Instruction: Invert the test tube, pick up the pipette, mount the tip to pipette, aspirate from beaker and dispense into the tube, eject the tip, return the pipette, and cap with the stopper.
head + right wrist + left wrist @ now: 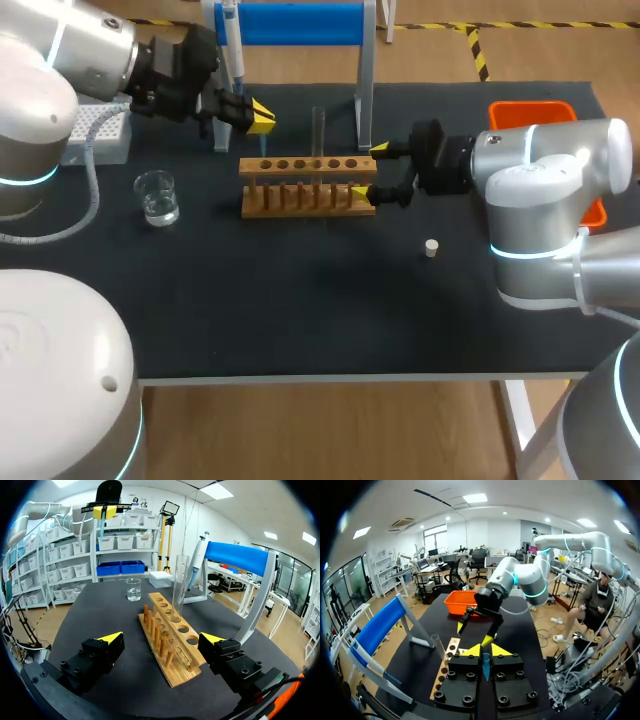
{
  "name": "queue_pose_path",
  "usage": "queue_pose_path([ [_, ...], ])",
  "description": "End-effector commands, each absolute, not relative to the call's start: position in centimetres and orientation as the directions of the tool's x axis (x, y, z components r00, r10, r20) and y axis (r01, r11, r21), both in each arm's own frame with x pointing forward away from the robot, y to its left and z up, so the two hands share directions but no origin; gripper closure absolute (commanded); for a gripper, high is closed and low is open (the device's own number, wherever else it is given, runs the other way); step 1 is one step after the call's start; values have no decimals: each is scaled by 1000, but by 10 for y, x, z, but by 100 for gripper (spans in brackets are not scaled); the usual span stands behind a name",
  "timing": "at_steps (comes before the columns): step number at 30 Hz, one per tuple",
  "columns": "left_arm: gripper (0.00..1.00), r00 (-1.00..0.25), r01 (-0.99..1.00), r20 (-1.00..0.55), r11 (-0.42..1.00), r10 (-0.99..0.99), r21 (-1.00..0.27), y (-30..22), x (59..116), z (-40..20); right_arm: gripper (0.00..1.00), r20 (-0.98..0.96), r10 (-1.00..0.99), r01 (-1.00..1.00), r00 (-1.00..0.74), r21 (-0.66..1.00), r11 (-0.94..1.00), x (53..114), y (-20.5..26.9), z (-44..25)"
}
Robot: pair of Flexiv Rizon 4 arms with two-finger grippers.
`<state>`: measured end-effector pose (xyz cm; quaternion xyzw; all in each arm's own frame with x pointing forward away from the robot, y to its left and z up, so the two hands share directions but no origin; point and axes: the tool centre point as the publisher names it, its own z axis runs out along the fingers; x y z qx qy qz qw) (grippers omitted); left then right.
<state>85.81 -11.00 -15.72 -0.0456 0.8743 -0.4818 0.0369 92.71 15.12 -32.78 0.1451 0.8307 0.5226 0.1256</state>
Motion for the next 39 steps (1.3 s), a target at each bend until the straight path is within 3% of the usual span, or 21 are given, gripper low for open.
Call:
queue_pose_path([
  [1,100,-993,-46,-19,534,-115,-844,-110,858,-156,0,-58,372,109,-926,905,410,927,150,-328],
  [12,100,-993,-46,-19,534,-115,-844,-110,858,-156,0,-58,372,109,-926,905,410,927,150,-328],
  [24,100,-993,-46,-19,534,-115,-844,-110,858,-156,0,-83,232,-21,-969,966,258,880,125,-275],
  [39,100,-993,-46,-19,534,-115,-844,-110,858,-156,0,-62,13,-61,-998,994,86,854,165,-226],
])
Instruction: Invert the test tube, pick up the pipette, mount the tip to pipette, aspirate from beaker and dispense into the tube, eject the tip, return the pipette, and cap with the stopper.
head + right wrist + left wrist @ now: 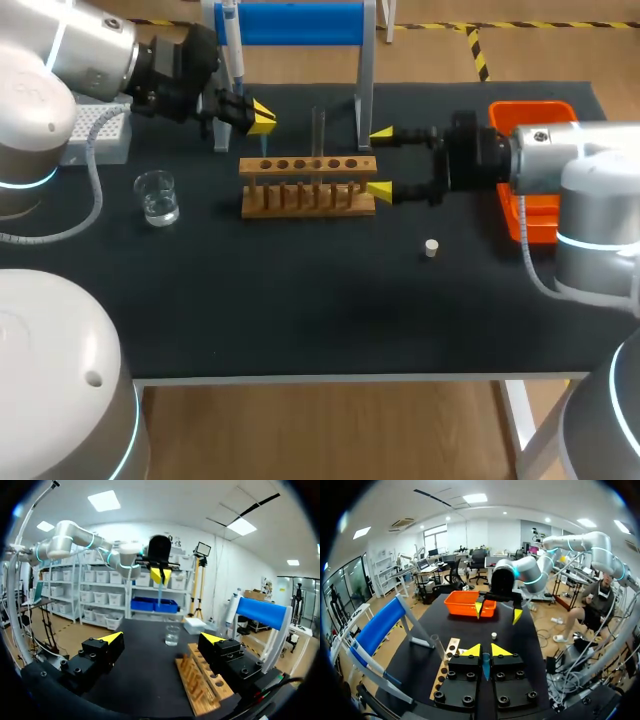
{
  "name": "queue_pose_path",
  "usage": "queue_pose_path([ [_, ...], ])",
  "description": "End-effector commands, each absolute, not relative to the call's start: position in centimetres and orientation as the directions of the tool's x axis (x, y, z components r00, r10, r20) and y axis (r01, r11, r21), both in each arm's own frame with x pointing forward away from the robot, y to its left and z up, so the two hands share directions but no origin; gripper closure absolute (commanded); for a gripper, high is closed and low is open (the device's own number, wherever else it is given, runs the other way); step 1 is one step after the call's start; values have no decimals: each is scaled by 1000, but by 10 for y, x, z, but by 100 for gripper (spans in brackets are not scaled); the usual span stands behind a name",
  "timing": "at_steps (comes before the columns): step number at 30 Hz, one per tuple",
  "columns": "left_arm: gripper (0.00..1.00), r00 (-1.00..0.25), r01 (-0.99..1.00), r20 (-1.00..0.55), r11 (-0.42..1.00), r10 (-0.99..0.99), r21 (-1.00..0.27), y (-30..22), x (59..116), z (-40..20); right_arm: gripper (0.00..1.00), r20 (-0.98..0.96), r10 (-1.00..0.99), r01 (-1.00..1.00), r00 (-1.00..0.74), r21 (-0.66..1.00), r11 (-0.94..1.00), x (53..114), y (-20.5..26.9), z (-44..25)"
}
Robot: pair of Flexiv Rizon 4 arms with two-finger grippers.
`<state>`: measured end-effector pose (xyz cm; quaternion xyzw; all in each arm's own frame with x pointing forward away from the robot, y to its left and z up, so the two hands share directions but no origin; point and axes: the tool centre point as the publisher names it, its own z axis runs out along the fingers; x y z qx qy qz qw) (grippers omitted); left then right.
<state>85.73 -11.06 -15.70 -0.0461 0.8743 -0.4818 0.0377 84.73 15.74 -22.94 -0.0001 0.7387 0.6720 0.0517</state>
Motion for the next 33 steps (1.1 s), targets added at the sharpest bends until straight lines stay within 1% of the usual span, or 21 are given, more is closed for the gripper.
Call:
queue_pose_path([
  [1,100,-993,-46,-19,534,-115,-844,-110,858,-156,0,-57,4,-57,-998,995,81,854,169,-223],
  [10,100,-993,-46,-19,534,-115,-844,-110,858,-156,0,3,-89,-3,-996,998,65,861,210,-210],
  [17,100,-993,-46,-19,534,-115,-844,-110,858,-156,0,23,-122,17,-992,999,47,864,235,-204],
  [33,100,-993,-46,-19,534,-115,-844,-110,858,-156,0,23,-137,20,-990,1000,18,858,271,-199],
])
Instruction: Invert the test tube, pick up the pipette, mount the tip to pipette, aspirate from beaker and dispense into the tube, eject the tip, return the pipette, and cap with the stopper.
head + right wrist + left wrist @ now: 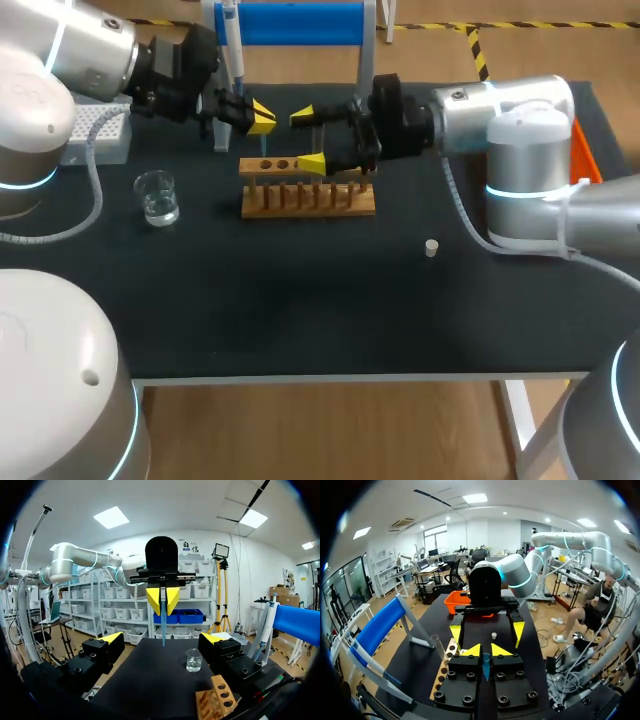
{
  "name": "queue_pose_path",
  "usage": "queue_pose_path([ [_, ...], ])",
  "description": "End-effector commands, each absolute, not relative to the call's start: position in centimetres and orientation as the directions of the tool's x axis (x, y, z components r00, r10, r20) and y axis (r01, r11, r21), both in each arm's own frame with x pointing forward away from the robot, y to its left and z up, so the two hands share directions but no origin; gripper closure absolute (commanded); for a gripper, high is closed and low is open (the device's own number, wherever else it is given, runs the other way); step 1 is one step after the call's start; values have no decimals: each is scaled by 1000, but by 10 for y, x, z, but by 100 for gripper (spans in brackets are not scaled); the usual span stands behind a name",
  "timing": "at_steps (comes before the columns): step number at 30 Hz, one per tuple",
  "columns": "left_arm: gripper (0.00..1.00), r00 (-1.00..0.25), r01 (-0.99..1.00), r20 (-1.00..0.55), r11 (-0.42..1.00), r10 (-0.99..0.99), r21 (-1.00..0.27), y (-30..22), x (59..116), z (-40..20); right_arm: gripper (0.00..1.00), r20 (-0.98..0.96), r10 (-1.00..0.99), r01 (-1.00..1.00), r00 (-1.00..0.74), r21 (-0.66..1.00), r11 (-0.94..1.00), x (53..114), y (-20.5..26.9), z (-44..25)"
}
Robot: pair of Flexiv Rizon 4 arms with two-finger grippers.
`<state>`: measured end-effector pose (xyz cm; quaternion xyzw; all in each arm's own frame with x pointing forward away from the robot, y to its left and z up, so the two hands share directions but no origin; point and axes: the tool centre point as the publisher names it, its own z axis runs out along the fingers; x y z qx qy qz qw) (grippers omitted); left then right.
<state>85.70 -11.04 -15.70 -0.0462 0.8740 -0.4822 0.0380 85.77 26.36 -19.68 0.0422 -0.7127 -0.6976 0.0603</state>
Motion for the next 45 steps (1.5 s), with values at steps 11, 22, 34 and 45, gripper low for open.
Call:
queue_pose_path([
  [11,100,-993,-46,-19,534,-115,-844,-110,858,-156,0,0,-104,-2,-995,1000,22,853,287,-201],
  [22,100,-993,-46,-19,534,-115,-844,-110,858,-156,0,9,-96,8,-995,1000,18,856,305,-200],
  [34,100,-993,-46,-19,534,-115,-844,-110,858,-156,0,14,-85,13,-996,1000,8,861,322,-196],
  [45,100,-993,-46,-19,534,-115,-844,-110,858,-156,26,25,-89,26,-996,1000,-10,861,328,-195],
])
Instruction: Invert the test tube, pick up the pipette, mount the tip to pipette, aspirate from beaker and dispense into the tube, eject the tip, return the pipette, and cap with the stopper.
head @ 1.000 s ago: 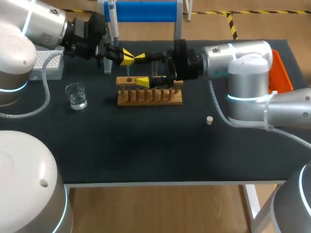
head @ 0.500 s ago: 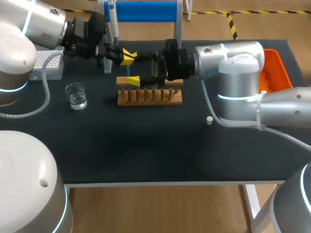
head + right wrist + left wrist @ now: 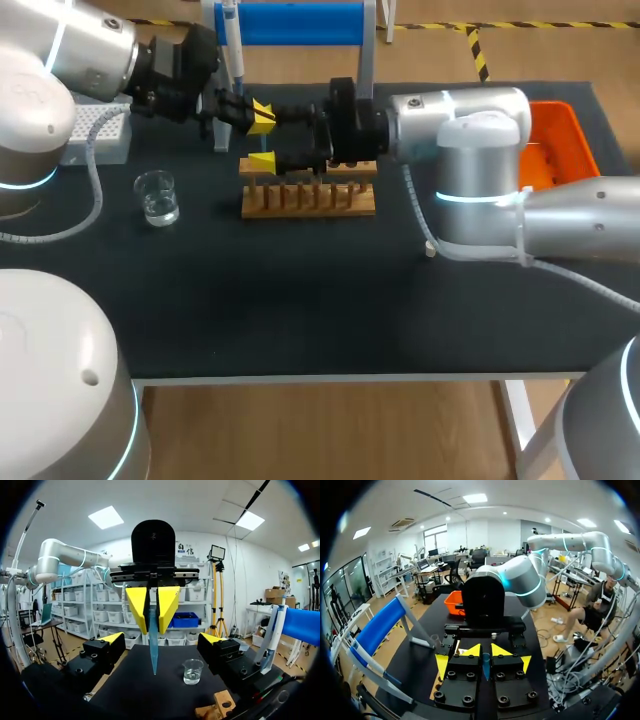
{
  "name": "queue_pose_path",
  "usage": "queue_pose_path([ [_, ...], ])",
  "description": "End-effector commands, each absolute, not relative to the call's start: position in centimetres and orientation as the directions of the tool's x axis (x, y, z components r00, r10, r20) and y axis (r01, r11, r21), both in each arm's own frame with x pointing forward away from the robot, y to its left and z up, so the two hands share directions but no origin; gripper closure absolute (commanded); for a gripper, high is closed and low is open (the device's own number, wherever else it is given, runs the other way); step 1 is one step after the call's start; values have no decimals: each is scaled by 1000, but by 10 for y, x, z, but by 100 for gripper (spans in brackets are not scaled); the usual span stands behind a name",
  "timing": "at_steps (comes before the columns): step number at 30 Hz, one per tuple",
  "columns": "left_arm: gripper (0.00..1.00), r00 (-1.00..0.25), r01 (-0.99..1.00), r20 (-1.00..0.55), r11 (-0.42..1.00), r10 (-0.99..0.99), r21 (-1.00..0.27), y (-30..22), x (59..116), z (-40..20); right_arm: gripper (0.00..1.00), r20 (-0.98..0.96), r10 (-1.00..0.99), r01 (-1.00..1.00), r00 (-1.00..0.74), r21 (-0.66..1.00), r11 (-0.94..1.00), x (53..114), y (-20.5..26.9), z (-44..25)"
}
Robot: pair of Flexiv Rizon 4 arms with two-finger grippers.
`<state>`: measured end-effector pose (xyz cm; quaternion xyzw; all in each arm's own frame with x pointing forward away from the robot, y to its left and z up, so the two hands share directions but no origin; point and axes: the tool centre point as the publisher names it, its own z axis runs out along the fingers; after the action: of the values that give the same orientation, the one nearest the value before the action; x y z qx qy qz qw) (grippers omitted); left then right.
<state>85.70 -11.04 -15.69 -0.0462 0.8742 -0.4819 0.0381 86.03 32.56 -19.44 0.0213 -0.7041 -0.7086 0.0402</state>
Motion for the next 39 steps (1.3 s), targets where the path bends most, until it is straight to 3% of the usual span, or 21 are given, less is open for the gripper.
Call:
queue_pose_path([
  [1,100,-993,-46,-19,534,-115,-844,-110,858,-156,28,25,-90,27,-996,1000,-12,861,328,-195],
  [5,100,-993,-46,-19,534,-115,-844,-110,858,-156,39,25,-92,27,-995,999,-18,861,328,-193],
  [7,100,-993,-46,-19,534,-115,-844,-110,858,-156,52,24,-94,26,-995,999,-20,861,328,-193],
  [13,100,-993,-46,-19,534,-115,-844,-110,858,-156,64,19,-99,22,-995,999,-24,860,328,-191],
  [15,100,-993,-46,-19,534,-115,-844,-110,858,-156,85,18,-101,21,-995,999,-25,860,328,-191],
  [17,100,-993,-46,-19,534,-115,-844,-110,858,-156,100,18,-102,21,-995,999,-26,860,327,-191],
  [25,100,-993,-46,-19,534,-115,-844,-110,858,-156,100,15,-109,17,-994,1000,-25,858,325,-191],
  [26,6,-993,-46,-19,534,-115,-844,-110,858,-156,100,14,-110,17,-994,1000,-24,857,324,-191],
  [27,0,-993,-46,-19,534,-115,-844,-110,858,-156,100,14,-110,16,-994,1000,-23,857,323,-191],
  [39,0,-993,-46,-19,534,-115,-844,-110,858,-156,100,36,-163,35,-986,999,5,842,259,-203],
])
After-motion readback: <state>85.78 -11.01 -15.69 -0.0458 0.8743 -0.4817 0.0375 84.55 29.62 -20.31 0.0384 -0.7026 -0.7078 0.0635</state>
